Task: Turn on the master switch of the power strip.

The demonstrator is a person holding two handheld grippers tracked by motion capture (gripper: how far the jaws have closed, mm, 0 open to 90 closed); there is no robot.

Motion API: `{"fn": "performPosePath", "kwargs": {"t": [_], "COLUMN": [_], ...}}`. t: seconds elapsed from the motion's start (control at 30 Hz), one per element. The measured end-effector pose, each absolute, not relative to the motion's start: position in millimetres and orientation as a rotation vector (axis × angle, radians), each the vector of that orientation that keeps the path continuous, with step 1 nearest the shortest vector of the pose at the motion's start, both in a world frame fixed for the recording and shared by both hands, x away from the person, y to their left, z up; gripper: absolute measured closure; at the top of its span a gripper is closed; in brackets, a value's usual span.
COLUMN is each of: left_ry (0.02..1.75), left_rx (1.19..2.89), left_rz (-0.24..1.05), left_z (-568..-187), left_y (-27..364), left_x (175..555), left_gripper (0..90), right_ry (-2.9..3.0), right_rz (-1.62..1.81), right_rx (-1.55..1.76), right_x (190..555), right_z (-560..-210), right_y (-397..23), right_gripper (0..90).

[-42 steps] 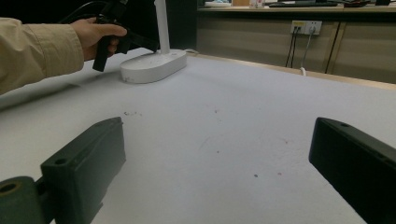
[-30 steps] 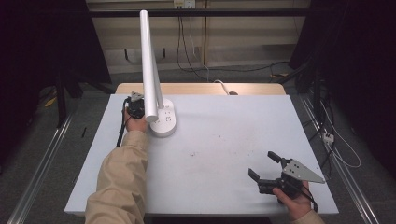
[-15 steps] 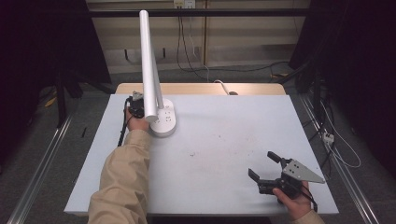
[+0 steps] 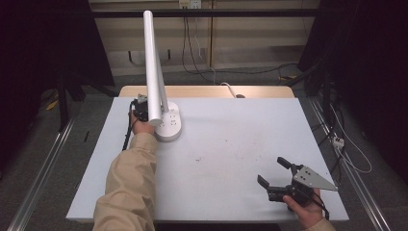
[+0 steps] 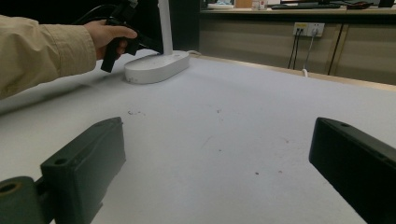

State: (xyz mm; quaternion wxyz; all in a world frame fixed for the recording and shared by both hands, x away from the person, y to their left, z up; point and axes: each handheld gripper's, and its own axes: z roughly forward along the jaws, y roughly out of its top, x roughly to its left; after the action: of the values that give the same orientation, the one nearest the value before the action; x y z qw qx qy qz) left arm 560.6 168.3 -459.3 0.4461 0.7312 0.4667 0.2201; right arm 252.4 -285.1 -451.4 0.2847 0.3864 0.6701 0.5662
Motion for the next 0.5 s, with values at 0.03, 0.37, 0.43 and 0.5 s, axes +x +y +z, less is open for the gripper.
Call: {"fn": "performPosePath", "kwargs": {"t": [0.03, 0.37, 0.43, 0.5], "left_ry": [1.157, 1.148, 1.144, 1.149], "left_rx": [1.81, 1.844, 1.853, 1.843], "left_rz": [0.543, 0.57, 0.573, 0.57], "left_z": [-459.3, -457.0, -456.8, -457.4], "left_y": [168.5, 165.1, 165.1, 165.5], "left_x": [560.6, 558.4, 557.6, 557.0], "left_gripper": [90.0, 90.0, 90.0, 90.0], "right_ry": [1.79, 1.79, 1.791, 1.792], "right_rz": [1.515, 1.518, 1.519, 1.518], "right_rx": [1.034, 1.018, 1.018, 1.019], "right_x": [252.1, 248.8, 248.7, 248.4], "right_z": [-451.3, -450.0, -450.3, -450.5], "right_y": [-285.5, -285.5, -285.7, -286.0], "right_gripper": [3.2, 3.2, 3.2, 3.2]}}
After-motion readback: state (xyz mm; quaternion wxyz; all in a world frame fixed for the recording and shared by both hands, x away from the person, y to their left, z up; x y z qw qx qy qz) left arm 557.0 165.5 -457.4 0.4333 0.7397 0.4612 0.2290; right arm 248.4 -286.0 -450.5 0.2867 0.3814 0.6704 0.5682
